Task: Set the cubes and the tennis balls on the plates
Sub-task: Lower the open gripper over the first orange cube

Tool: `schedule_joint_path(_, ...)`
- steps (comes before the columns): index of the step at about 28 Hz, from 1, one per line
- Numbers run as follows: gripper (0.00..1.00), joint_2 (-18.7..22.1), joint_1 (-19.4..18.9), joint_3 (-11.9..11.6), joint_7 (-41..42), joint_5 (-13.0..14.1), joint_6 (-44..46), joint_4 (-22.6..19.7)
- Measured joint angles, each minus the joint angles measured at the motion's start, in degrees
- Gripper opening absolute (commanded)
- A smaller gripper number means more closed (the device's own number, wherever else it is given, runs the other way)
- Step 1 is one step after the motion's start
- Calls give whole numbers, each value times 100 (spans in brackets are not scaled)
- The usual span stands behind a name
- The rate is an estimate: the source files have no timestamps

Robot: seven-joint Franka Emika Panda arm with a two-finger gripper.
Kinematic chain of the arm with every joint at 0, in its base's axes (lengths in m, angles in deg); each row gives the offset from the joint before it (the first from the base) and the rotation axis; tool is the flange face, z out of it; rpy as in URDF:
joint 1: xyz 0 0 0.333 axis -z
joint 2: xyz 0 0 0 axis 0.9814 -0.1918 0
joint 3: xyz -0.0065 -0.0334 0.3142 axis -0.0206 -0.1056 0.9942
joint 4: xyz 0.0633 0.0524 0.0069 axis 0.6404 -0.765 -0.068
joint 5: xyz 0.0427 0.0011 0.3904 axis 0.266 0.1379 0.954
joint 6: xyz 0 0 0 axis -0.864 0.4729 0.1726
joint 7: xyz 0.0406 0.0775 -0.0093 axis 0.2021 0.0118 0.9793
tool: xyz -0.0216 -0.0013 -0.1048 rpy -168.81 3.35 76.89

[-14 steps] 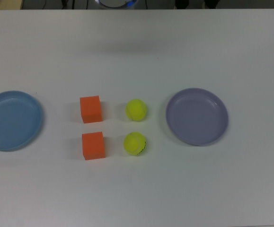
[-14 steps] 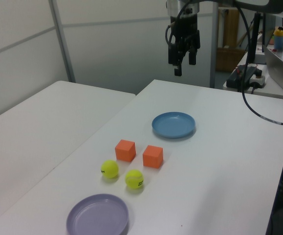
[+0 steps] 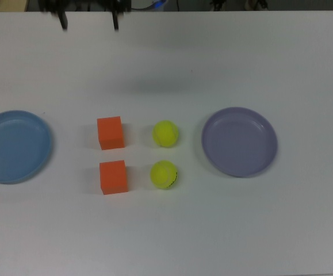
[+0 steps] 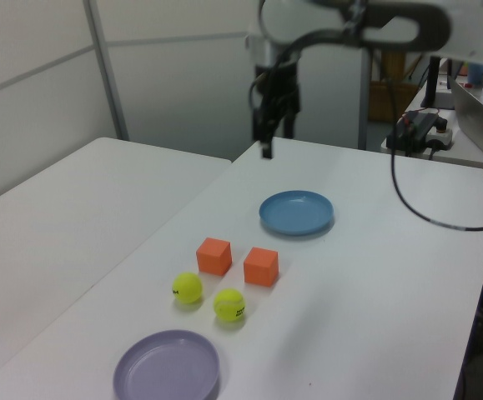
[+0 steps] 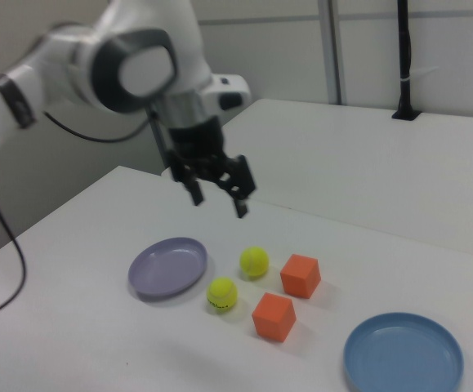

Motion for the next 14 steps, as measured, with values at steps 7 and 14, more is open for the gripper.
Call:
schedule_joint_path(7, 100, -915, -37, 58, 4, -3, -1397, -31)
schedule_joint_path(14, 100, -1669, -67, 65, 14, -187, -2679, -101)
